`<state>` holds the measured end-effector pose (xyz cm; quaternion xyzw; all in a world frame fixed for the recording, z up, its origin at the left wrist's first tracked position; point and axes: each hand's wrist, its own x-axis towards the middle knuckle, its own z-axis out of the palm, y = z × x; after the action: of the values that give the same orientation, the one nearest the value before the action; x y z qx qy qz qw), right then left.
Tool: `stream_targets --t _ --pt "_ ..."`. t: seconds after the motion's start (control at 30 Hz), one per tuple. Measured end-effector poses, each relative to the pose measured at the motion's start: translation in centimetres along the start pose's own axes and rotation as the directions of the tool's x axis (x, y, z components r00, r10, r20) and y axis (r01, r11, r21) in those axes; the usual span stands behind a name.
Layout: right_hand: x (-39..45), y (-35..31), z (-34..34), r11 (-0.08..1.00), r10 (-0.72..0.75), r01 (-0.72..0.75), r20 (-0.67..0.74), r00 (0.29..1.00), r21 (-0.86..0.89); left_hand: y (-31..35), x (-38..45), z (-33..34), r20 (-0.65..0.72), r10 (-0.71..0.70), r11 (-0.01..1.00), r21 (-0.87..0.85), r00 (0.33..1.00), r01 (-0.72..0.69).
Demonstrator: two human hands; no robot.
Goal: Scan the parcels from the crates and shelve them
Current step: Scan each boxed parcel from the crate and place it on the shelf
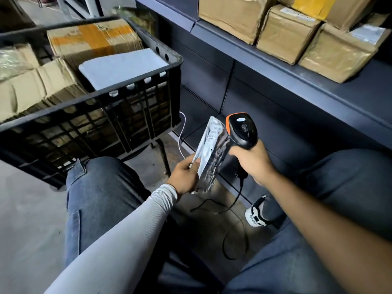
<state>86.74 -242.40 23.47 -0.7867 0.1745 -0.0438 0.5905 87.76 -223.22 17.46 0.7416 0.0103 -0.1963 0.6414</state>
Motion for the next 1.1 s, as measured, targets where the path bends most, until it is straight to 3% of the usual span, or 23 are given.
stream_targets --t 0.1,0.2,0.3,0.43,0.63,0.87,1.1 --pt "0.5 0.5 0.1 0.994 0.104 -0.104 -0.002 0.995 0.022 0.7 -0.2 0.0 0.005 -0.014 0.988 -0.152 1.000 0.014" --pt "0.5 0.9 0.3 0.962 0.223 -0.229 0.055 0.973 0.149 1.0 -0.5 0.3 0.116 -0.033 0.969 -0.239 0.993 0.060" --pt "0.5 1.2 -0.3 0.923 0.247 -0.280 0.152 0.957 0.265 0.7 -0.6 0.5 0.241 -0.011 0.950 -0.300 0.970 0.086" --pt "0.7 1.3 -1.1 0.903 0.267 -0.321 0.212 0.940 0.286 1.6 -1.1 0.6 0.337 -0.052 0.912 -0.367 0.940 0.182" --pt "0.9 0.8 -0.8 0.955 0.201 -0.213 0.075 0.977 0.206 2.6 -0.9 -0.7 0.319 -0.217 0.893 -0.318 0.923 0.320" --pt "1.0 1.1 -0.8 0.974 0.210 -0.215 0.066 0.975 0.075 3.2 0.9 -3.3 0.451 -0.325 0.827 -0.291 0.831 0.481" --pt "1.0 1.5 -0.6 0.967 0.239 -0.246 0.090 0.967 0.073 3.0 1.1 -3.7 0.380 -0.307 0.889 -0.212 0.872 0.405"
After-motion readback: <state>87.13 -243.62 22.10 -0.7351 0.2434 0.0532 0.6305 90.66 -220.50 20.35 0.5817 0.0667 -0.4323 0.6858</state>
